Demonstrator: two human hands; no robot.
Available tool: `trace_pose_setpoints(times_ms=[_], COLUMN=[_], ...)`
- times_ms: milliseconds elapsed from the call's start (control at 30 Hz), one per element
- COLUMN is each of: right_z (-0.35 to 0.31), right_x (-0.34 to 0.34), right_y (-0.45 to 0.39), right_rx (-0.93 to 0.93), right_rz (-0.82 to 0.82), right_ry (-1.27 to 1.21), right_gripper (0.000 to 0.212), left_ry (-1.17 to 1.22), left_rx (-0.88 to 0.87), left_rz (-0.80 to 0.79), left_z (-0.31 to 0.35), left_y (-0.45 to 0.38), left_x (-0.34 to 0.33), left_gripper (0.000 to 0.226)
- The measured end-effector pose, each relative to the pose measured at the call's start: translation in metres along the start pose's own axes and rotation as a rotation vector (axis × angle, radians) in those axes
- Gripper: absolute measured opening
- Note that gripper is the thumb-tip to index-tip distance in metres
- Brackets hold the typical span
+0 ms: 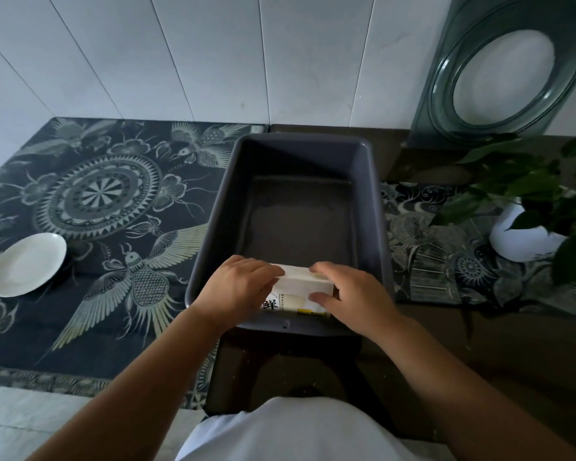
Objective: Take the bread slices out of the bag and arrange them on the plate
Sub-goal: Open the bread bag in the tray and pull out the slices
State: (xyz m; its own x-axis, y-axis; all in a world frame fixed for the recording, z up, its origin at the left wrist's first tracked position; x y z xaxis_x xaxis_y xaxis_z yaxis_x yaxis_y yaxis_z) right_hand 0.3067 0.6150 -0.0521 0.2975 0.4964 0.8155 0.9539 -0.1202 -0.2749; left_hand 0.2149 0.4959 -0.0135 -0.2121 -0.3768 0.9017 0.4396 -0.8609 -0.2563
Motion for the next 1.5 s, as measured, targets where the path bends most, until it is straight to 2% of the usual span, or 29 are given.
trace_pose_setpoints(times_ms=[167,267,333,433,567,633,733,833,1000,1167,1233,1300,1400,1500], right_z=[-0.004,-0.002,-0.013,-0.034,-0.025,-0.023,-0.025,-0.028,-0.037,-0.015,-0.01,-0.003,0.007,0.012], right_x=[0.011,0.014,0.022,0.02,0.024,0.025,0.025,0.029,0.034,0.025,0.022,0.02,0.016,0.013], right_y=[-0.002,-0.004,-0.005,-0.006,-0.006,-0.004,-0.002,-0.005,-0.019,-0.031,-0.029,-0.025,-0.017,-0.011], right_rx=[0.02,-0.016,0.082,0.266,0.201,0.179,0.176,0.173,0.22,0.08,0.04,-0.009,-0.077,-0.114], right_rz=[0.073,0.044,0.048,-0.004,0.001,-0.012,-0.062,-0.081,-0.079,-0.191,-0.195,-0.176,-0.17,-0.184], right_ry=[-0.028,-0.059,0.067,0.264,0.124,0.071,0.026,0.013,0.115,-0.019,-0.069,-0.141,-0.229,-0.293], right_gripper=[0.015,0.018,0.026,0.021,0.026,0.03,0.03,0.028,0.017,0.016,0.013,0.012,0.011,0.01], left_ry=[0.025,0.033,0.036,0.008,-0.084,-0.082,-0.015,0.031,0.072,0.067,0.016,-0.048,-0.073,-0.087], left_rx=[0.065,0.053,0.04,0.016,0.007,0.033,0.0,-0.002,0.045,0.165,0.113,0.062,0.013,0.026], left_rz=[-0.017,-0.065,-0.084,-0.109,-0.127,-0.074,-0.013,-0.034,-0.141,-0.28,-0.182,-0.068,-0.008,0.027], left_z=[-0.003,0.001,0.003,0.006,0.01,0.01,0.017,0.018,0.013,-0.005,0.003,0.014,0.028,0.031], left_y=[-0.007,-0.008,-0.008,-0.009,-0.004,-0.002,0.0,-0.002,-0.012,-0.022,-0.021,-0.015,-0.006,-0.003], left_x=[0.005,0.002,0.001,0.0,-0.001,0.005,0.018,0.022,0.02,0.01,0.016,0.021,0.02,0.018], left_gripper=[0.012,0.016,0.02,0.029,0.046,0.04,0.017,0.018,0.013,0.014,0.012,0.021,0.032,0.032])
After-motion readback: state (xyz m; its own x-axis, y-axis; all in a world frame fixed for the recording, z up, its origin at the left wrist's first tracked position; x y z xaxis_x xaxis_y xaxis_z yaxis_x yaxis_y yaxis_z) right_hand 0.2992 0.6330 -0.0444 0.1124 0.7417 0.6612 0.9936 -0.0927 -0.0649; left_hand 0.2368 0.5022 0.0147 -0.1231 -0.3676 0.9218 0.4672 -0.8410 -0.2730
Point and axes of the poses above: each hand's wrist, its own y-axis away from the middle knuckle, its own x-axis out of the back of the hand, z = x × y, the point moved 10 cm from there along -y, towards the middle knuckle, and after that the axes turned 13 degrees about x, right-handed, at the moved point
